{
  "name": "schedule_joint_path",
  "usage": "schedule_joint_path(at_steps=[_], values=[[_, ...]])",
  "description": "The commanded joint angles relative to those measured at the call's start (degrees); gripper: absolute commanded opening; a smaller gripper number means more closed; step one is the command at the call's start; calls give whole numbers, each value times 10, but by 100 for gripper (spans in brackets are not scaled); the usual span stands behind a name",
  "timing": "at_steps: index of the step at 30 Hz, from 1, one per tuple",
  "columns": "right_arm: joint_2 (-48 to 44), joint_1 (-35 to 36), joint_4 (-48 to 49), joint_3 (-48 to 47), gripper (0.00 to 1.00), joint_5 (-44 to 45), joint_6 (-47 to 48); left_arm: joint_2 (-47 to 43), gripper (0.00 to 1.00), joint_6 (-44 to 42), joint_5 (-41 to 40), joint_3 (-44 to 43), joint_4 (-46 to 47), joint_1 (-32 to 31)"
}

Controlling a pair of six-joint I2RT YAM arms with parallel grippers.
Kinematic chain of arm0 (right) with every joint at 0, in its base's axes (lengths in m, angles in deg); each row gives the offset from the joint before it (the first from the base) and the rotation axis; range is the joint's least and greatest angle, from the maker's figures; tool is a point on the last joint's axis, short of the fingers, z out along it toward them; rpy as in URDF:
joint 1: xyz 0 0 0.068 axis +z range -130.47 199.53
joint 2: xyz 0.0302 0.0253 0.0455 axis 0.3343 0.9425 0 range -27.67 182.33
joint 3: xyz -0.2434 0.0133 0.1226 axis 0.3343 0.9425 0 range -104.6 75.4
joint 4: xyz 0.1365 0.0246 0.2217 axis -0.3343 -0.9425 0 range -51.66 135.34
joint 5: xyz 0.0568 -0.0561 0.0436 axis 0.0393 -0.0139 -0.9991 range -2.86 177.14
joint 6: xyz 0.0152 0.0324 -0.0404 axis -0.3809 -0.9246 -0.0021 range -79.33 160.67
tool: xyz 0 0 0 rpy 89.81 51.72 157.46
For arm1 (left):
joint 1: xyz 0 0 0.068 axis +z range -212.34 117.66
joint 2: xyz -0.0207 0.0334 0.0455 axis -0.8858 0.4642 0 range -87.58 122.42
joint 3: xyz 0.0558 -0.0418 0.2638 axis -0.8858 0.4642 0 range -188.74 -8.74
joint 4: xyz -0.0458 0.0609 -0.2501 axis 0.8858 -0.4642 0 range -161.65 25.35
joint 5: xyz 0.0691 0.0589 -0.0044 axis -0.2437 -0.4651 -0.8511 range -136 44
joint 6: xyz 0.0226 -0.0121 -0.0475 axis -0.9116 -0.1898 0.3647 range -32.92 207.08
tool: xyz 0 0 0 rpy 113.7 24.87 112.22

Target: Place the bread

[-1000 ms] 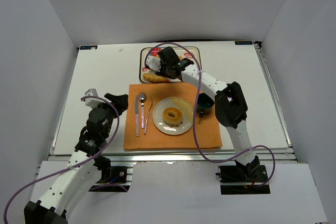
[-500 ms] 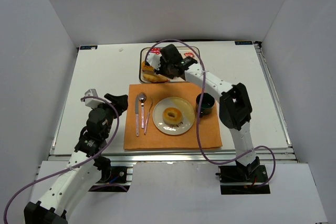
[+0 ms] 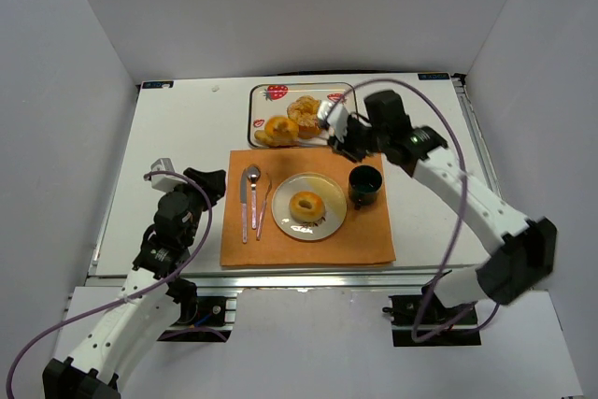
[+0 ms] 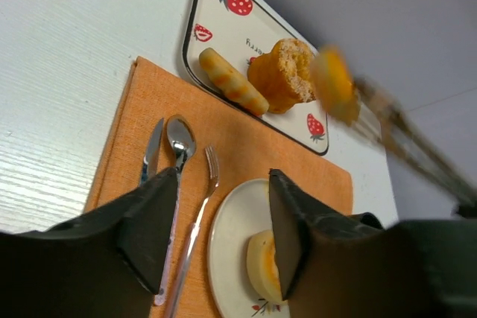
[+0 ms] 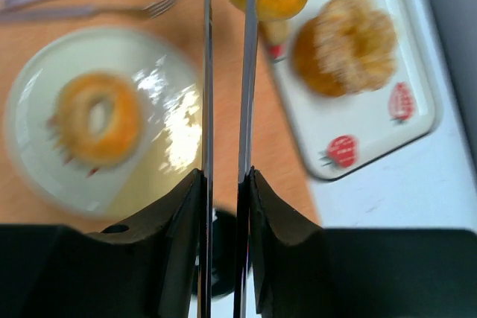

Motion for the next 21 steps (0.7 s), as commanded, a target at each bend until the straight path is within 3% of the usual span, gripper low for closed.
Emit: schedule_joint_path(at_steps=[1,3,9,18,21], values=[[-103,-1,-55,101,0,-80,56,6,59,0,5,-9,19,2],[-167,-3,-84,140,0,-84,80,14,53,1,13,-7,20,2],[-284,-8,-99,251,0,-60,117,48,56,3,26,-10,58,2],[-325,-7,-99,315,0,-46,133,55,63,8,32,-11,63,2],[-324,-8,-91,331,8,-39,138,49,64,11,32,-8,59,2]])
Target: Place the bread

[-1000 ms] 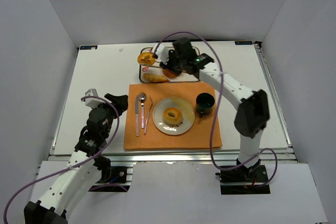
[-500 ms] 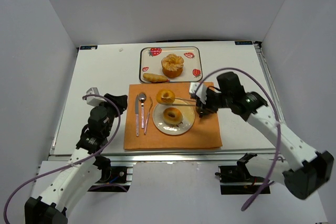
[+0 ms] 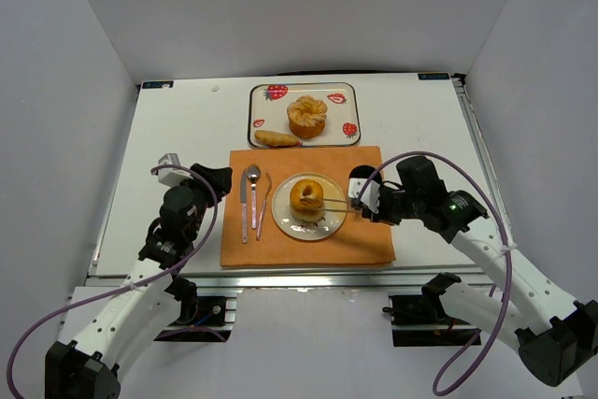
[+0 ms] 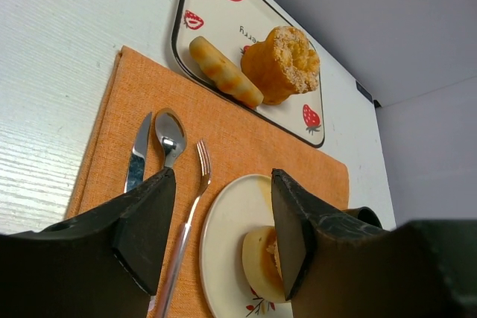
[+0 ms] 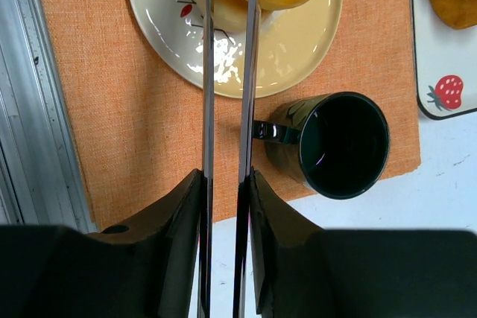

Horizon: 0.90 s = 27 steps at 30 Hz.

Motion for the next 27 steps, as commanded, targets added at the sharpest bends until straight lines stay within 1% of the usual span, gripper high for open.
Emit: schedule_joint_path(at_steps=[1,4,7,12,27], values=[[-7,-4,23,14,18,3,14,-12,64,4,5,-8,8,2],[-9,-4,15,15,33,-2,19,-19,64,5,3,-8,2,2],[-16,-3,3,11,41,-11,27,-24,65,6,2,-7,0,2],[-32,-4,-10,1,45,-26,31,-25,65,7,3,-4,4,2],[-44,-3,-44,-30,47,-51,31,-23,65,7,4,-3,8,2]])
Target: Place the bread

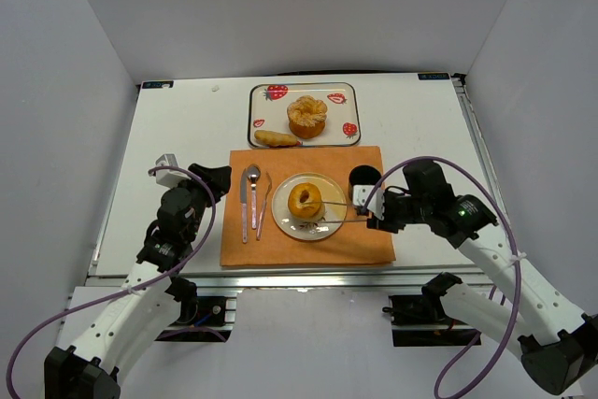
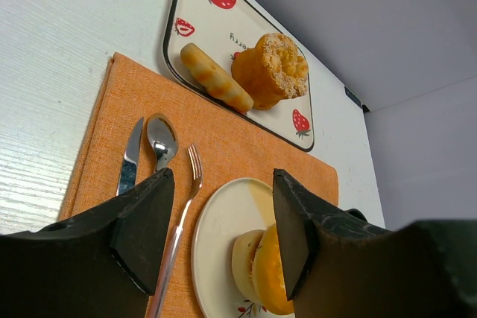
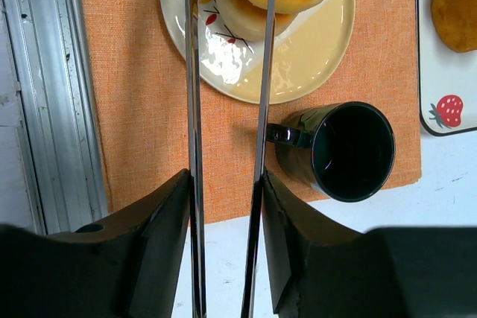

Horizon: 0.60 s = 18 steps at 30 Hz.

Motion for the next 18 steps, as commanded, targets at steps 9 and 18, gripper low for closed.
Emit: schedule_joint_path(at_steps=[9,18], values=[[-24,0,30,-74,37,-20,-47,7,55,1,11,-6,18,2],[56,-239,286,-46,0,107,-318,70,0,1,60,-21,62,2]])
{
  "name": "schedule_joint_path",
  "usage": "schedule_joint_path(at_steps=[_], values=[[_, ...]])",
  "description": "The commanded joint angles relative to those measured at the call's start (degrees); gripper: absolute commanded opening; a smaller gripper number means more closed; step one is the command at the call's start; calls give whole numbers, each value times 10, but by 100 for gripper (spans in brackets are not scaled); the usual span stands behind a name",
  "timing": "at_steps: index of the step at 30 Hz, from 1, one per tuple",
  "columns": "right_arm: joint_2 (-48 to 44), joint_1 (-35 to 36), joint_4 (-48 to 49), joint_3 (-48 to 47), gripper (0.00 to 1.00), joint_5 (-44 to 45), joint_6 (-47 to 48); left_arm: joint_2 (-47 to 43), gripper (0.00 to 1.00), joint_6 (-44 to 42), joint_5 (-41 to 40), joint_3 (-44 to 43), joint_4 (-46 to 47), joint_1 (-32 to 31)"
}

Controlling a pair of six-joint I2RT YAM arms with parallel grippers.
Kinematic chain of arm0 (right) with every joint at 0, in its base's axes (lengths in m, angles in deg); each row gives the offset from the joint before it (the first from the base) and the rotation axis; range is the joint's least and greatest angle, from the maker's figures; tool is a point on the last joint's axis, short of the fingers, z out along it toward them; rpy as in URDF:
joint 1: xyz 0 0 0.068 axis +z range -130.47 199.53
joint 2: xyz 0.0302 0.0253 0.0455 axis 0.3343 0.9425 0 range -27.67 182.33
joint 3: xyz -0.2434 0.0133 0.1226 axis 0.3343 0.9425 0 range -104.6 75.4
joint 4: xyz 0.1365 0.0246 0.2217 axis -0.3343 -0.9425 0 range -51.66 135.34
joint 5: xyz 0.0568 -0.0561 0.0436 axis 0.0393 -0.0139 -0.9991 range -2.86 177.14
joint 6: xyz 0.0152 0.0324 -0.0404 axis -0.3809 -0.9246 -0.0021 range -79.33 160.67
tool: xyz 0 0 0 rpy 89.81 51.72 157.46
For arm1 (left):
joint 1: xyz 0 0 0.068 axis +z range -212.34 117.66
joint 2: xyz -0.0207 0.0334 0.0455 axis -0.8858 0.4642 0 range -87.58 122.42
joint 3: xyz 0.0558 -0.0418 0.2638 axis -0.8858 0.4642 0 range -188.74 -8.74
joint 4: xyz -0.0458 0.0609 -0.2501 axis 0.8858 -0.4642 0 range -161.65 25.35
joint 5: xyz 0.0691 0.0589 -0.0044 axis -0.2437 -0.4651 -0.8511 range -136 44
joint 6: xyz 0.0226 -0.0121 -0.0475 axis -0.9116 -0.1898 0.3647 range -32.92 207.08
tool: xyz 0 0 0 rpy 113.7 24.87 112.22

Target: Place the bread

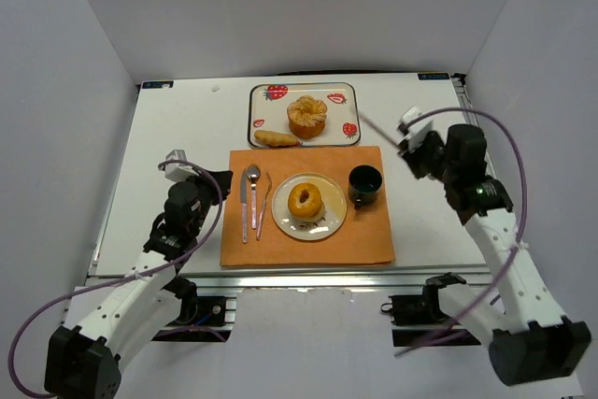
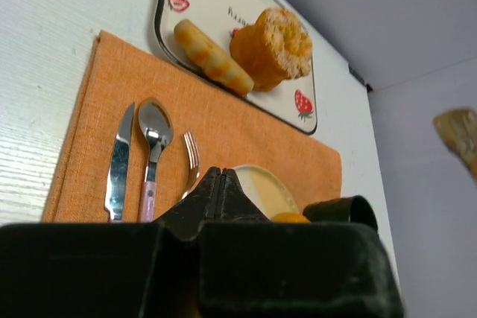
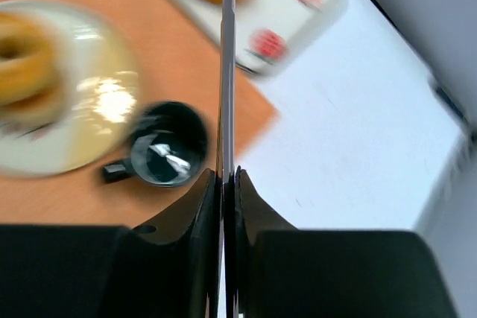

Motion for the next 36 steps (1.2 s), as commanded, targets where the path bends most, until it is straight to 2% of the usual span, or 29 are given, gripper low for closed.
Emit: schedule_joint_path(at_steps=[1,3,4,8,11,14,16,17,18,19,21,23,24,27,28,31,34,35,36], values=[[52,-124,115,20,0,15,-122,25,1,-8,47,-27,29,2],[120,-211,117,28,0,-15,-157,48,14,-6,64,-28,43,2],[160,-227,124,36,0,-15,-161,57,32,-4,81,-31,47,2],[241,-290,208,93,0,-21,-157,100,58,8,130,-36,65,2],[311,-315,229,94,0,-25,-169,123,66,7,169,-40,77,-3],[359,-327,238,102,0,-24,-162,137,69,-7,181,-47,72,-16],[383,-328,245,113,0,-6,-148,144,76,-16,184,-49,73,-24],[391,-330,239,114,3,-6,-144,152,78,-18,187,-49,84,-37],[398,-330,220,107,18,-13,-138,157,85,-24,189,-49,88,-45],[409,-331,201,102,26,-15,-134,163,88,-30,187,-50,90,-62],[413,-336,181,94,41,-27,-116,183,88,-52,172,-59,85,-82],[411,-342,147,82,52,-35,-95,196,88,-67,163,-68,77,-108],[407,-345,138,72,66,-48,-88,209,88,-79,159,-74,68,-113],[389,-349,102,39,86,-46,-75,226,87,-92,149,-78,58,-126],[376,-348,91,27,89,-40,-75,227,86,-100,146,-79,57,-126],[343,-347,82,-17,89,-5,-105,226,81,-116,135,-79,49,-128],[319,-343,91,-54,89,-1,-117,229,69,-132,142,-79,53,-129],[313,-334,96,-60,89,-1,-122,232,63,-136,152,-81,58,-129],[306,-329,109,-66,90,-12,-128,236,50,-145,160,-83,61,-129]])
